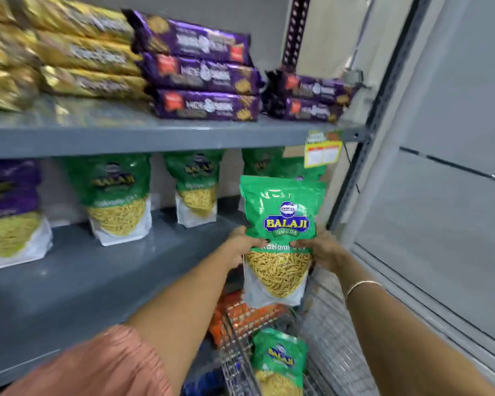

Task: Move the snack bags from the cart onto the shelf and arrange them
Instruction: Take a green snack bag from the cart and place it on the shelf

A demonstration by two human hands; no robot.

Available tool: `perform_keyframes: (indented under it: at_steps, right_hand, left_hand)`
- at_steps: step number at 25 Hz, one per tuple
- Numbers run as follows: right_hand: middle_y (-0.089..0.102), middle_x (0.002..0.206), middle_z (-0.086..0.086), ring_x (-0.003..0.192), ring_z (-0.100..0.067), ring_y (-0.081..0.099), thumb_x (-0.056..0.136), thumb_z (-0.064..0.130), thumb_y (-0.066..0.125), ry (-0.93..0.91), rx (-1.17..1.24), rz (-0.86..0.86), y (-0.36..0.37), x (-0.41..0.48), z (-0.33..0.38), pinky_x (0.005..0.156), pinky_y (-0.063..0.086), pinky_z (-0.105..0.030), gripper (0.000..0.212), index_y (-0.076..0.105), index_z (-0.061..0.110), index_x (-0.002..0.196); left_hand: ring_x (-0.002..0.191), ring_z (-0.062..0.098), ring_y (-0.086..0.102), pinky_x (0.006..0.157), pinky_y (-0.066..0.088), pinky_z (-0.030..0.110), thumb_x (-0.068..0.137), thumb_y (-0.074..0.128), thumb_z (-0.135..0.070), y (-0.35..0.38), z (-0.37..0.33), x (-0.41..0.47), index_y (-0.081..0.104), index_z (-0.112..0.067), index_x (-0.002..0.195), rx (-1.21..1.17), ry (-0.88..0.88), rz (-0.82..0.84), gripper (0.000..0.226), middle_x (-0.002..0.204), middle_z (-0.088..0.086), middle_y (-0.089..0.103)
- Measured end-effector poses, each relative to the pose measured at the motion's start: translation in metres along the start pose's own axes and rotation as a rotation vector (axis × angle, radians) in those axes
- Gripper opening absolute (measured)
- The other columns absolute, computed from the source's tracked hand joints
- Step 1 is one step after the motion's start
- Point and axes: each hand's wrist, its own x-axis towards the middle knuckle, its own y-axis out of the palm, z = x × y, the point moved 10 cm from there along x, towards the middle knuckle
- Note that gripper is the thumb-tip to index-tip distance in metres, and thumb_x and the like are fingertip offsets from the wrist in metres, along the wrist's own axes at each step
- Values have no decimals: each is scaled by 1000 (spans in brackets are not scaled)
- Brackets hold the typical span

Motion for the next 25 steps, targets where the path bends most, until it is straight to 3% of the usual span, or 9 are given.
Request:
perform_keyframes:
  at_steps: [3, 6, 7, 10, 13, 15, 18, 22, 25]
  right_hand:
    - [66, 85, -11, 58, -9, 66, 62, -15, 72, -143, -132, -44, 49, 35, 46, 52, 55, -14, 35, 57, 11, 81]
    - [66, 94, -14, 77, -13, 66, 57, -10, 77, -230, -153, 2, 99, 64, 48, 79, 59, -33, 43, 62, 5, 95]
    - [66, 99, -16, 75, -8, 66, 59, -11, 76, -244, -150, 15, 113, 74, 43, 78, 59, -29, 46, 62, -1, 101]
    - [63, 113, -29, 66, 1, 63, 68, -14, 69, -259, -150, 63, 145, 94, 36, 56, 52, -6, 45, 55, -11, 111]
    - [58, 121, -28, 89, -22, 62, 70, -16, 66, -194, -107, 132, 150, 102, 28, 57, 55, -9, 54, 47, -11, 121]
    - [55, 121, -23, 100, -27, 59, 71, -14, 66, -134, -129, 129, 132, 93, 17, 57, 53, -5, 61, 41, -9, 127]
    - [52, 108, -18, 64, -6, 59, 78, -9, 63, -51, -176, 67, 86, 75, -14, 42, 42, -2, 57, 38, -10, 129]
    - [57, 78, -11, 61, -14, 49, 78, 15, 70, 127, -283, -105, -3, 56, -106, 48, 40, -19, 27, 56, 7, 101]
    - [49, 58, 0, 55, -11, 44, 80, 11, 66, 325, -356, -186, -57, 32, -218, 39, 35, -7, 18, 55, 18, 67]
  left_hand:
    - [94, 26, 58, 66, 49, 32, 73, 67, 9, -73, -35, 9, 45, -7, 123, -16, 86, -200, 57, 103, 12, 60]
    - [87, 24, 60, 64, 48, 32, 72, 69, 3, -140, -26, 23, 55, -7, 106, -24, 49, -353, 39, 102, 13, 66]
    - [77, 22, 63, 61, 49, 30, 72, 69, 2, -157, -19, 26, 59, -8, 96, -39, 35, -386, 28, 105, 16, 67]
    - [60, 14, 61, 51, 46, 25, 75, 66, 6, -181, -15, 22, 57, -13, 89, -74, 75, -471, 25, 97, 11, 64]
    - [100, 22, 58, 79, 47, 31, 68, 77, -5, -176, -8, 9, 47, 0, 120, -17, 108, -507, 60, 121, 12, 57]
    - [116, 27, 48, 94, 43, 37, 64, 81, -19, -174, 16, -19, 34, 1, 129, 106, 78, -732, 82, 131, 14, 44]
    - [113, 38, 47, 94, 38, 44, 70, 74, -24, -137, 57, -58, 42, 7, 114, 178, 118, -990, 63, 120, 26, 47]
    - [102, 33, 59, 76, 41, 35, 81, 62, -19, -25, 127, -7, 54, 4, 107, 299, -58, -513, 36, 105, 23, 63]
    - [101, 30, 62, 79, 51, 34, 70, 67, -27, 45, 222, 33, 52, 0, 115, 284, -322, -210, 54, 114, 17, 64]
